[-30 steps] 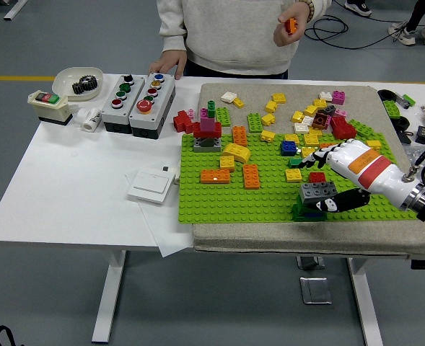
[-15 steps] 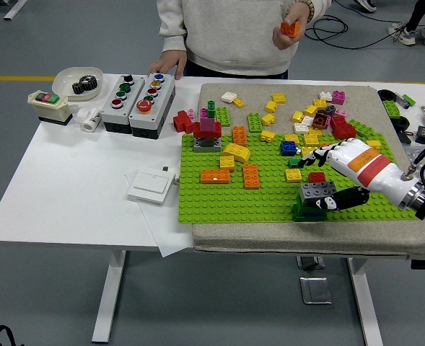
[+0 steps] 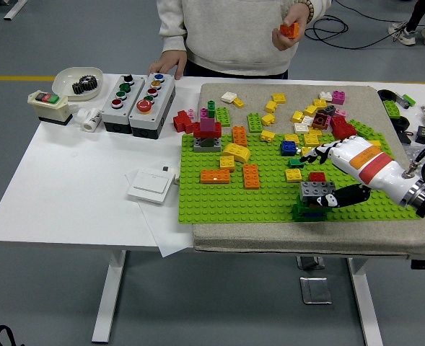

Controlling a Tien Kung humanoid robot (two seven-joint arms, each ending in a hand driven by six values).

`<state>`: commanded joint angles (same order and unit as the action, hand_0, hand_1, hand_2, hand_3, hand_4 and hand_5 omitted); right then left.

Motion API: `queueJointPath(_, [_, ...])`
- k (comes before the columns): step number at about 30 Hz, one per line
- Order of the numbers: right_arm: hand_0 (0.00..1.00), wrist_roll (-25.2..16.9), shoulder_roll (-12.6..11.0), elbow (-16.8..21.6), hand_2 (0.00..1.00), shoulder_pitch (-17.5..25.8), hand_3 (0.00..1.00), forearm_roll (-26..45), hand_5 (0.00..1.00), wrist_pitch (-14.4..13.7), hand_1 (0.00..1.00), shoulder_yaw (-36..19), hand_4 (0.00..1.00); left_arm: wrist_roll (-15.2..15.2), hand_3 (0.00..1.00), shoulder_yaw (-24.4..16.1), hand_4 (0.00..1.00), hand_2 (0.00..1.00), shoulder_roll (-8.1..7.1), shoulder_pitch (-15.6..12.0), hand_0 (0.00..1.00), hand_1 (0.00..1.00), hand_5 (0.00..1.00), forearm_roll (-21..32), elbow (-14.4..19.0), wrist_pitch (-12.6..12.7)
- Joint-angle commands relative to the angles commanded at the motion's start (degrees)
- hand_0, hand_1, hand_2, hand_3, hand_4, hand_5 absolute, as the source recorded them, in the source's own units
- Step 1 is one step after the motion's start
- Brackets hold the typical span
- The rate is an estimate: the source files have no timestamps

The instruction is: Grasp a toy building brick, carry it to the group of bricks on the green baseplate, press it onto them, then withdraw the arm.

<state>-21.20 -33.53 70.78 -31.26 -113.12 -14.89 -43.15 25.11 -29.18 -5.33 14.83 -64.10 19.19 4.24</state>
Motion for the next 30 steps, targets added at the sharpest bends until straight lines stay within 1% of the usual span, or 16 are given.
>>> queueJointPath(8, [0.415, 0.2, -0.6, 2.9, 0.640, 0.9, 0.726, -0.9, 0.430, 0.4, 0.541, -0.6, 0.980, 0.0, 0.581, -0.1, 0.653, 0.731, -0.01, 0.0, 0.646, 0.710, 0.647, -0.2, 0.0, -0.1])
queueJointPath(9, [0.416, 0.3, -0.7, 3.4, 0.646, 1.1, 0.740, -0.9, 0.430, 0.3, 0.546, -0.8, 0.984, 0.0, 0.581, -0.1, 0.653, 0.731, -0.01, 0.0, 0.645, 0.710, 0.649, -0.2, 0.0, -0.1])
queueJointPath(13, [0.416, 0.6, -1.2, 5.2, 0.646, 2.0, 0.740, -1.0, 0.430, -0.3, 0.546, -1.7, 0.984, 0.0, 0.581, -0.1, 0.653, 0.731, -0.01, 0.0, 0.645, 0.710, 0.649, -0.2, -0.1, -0.1])
queueJointPath(14, [0.416, 0.8, -1.4, 5.7, 0.646, 2.3, 0.740, -1.2, 0.430, -0.5, 0.546, -2.0, 0.984, 0.0, 0.581, -0.1, 0.653, 0.731, -0.02, 0.0, 0.645, 0.710, 0.649, -0.2, -0.1, -0.1])
queueJointPath(15, [0.460, 1.5, -1.8, 7.0, 0.692, 3.0, 0.736, -1.6, 0.436, -1.3, 0.573, -2.6, 0.973, -0.1, 0.580, -0.1, 0.654, 0.731, -0.02, 0.0, 0.645, 0.711, 0.649, -0.2, -0.1, 0.0])
queueJointPath(19, [0.460, 3.9, -2.4, 9.7, 0.692, 4.8, 0.736, -3.0, 0.436, -3.2, 0.573, -4.0, 0.973, -0.1, 0.580, -0.2, 0.654, 0.731, -0.04, 0.0, 0.645, 0.711, 0.649, -0.3, -0.1, -0.1])
queueJointPath(20, [0.460, 5.2, -2.8, 10.7, 0.692, 5.7, 0.736, -3.9, 0.436, -4.3, 0.573, -4.7, 0.973, 0.0, 0.580, -0.2, 0.654, 0.731, -0.04, 0.0, 0.645, 0.711, 0.649, -0.4, -0.1, -0.1])
queueJointPath(21, [0.460, 5.4, -2.8, 10.9, 0.692, 5.9, 0.736, -4.0, 0.436, -4.4, 0.573, -4.8, 0.973, 0.0, 0.580, -0.2, 0.654, 0.731, -0.04, 0.0, 0.645, 0.711, 0.649, -0.4, -0.1, -0.1])
queueJointPath(22, [0.552, 6.1, -3.2, 11.7, 0.715, 6.8, 0.618, -4.4, 0.422, -5.2, 0.618, -5.4, 0.854, 0.0, 0.580, -0.4, 0.652, 0.732, -0.05, 0.0, 0.646, 0.711, 0.648, -0.6, -0.1, -0.2])
queueJointPath(24, [0.552, 6.6, -3.6, 12.8, 0.715, 8.1, 0.618, -4.7, 0.422, -5.7, 0.618, -6.3, 0.854, 0.0, 0.580, -0.4, 0.652, 0.732, -0.05, 0.0, 0.646, 0.711, 0.648, -0.7, -0.1, -0.2])
queueJointPath(27, [0.552, 6.6, -4.3, 14.4, 0.715, 9.9, 0.618, -5.1, 0.422, -5.4, 0.618, -7.5, 0.854, 0.0, 0.580, -0.5, 0.652, 0.732, -0.03, -0.1, 0.646, 0.711, 0.648, -0.8, -0.1, -0.2])
queueJointPath(28, [0.586, 6.6, -4.4, 14.7, 0.707, 10.3, 0.578, -5.3, 0.402, -5.3, 0.620, -7.8, 0.730, 0.0, 0.580, -0.5, 0.652, 0.731, -0.03, -0.1, 0.646, 0.711, 0.646, -0.9, -0.1, -0.2])
queueJointPath(29, [0.586, 6.6, -4.5, 14.8, 0.707, 10.4, 0.578, -5.3, 0.402, -5.3, 0.620, -7.8, 0.730, 0.0, 0.580, -0.5, 0.652, 0.731, -0.03, -0.1, 0.646, 0.711, 0.646, -0.9, -0.1, -0.2])
queueJointPath(30, [0.586, 6.8, -4.8, 15.7, 0.707, 11.1, 0.578, -5.8, 0.402, -5.0, 0.620, -8.1, 0.730, 0.0, 0.580, -0.7, 0.652, 0.731, -0.01, -0.1, 0.646, 0.711, 0.646, -1.1, -0.2, -0.3])
